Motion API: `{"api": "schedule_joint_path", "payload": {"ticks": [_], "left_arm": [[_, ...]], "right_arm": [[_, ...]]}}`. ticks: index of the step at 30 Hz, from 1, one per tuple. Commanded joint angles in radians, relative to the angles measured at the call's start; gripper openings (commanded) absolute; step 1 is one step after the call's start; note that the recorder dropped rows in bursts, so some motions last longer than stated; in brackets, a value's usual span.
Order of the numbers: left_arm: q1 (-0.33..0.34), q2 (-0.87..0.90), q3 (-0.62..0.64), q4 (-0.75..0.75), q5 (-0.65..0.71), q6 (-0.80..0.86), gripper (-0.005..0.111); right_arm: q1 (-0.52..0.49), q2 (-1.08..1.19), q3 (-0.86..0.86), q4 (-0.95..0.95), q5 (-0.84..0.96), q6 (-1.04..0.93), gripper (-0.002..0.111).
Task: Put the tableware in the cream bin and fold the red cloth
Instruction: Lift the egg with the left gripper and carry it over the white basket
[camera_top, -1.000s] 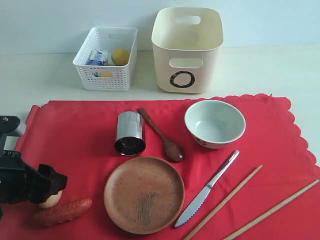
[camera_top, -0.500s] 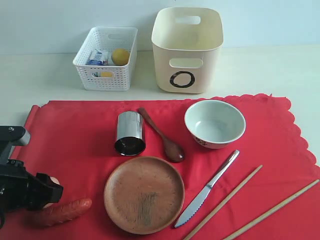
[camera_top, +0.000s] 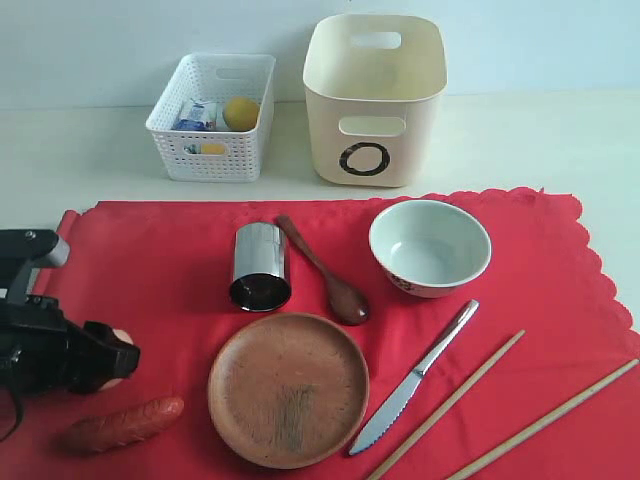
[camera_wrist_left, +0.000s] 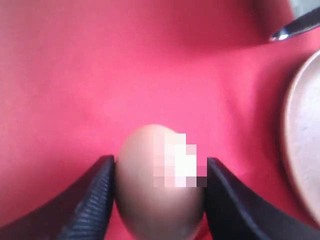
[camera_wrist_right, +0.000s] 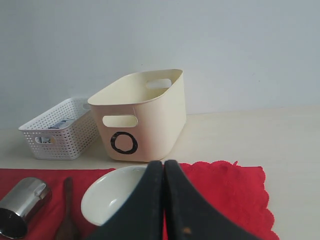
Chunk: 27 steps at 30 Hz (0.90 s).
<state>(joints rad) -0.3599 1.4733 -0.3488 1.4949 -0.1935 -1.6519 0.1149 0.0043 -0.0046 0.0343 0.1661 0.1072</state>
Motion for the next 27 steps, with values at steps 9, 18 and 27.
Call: {"api": "schedule_joint_path", "payload": {"ticks": [9,18,27], "left_arm": [[0.001,-0.003,-0.269,-0.041,-0.181,-0.002,0.000],[0.001,0.002,-0.478,-0.041,-0.149,0.146,0.000],[0.001,0.052,-0.638,-0.044,0.107,0.186,0.000]], "right_arm": [[0.001,-0.004,0.005,-0.006,-0.010,-0.002,0.000],[0.001,-0.004,0.005,-0.006,-0.010,-0.002,0.000],[0.001,-0.004,0.005,-0.006,-0.010,-0.002,0.000]]}}
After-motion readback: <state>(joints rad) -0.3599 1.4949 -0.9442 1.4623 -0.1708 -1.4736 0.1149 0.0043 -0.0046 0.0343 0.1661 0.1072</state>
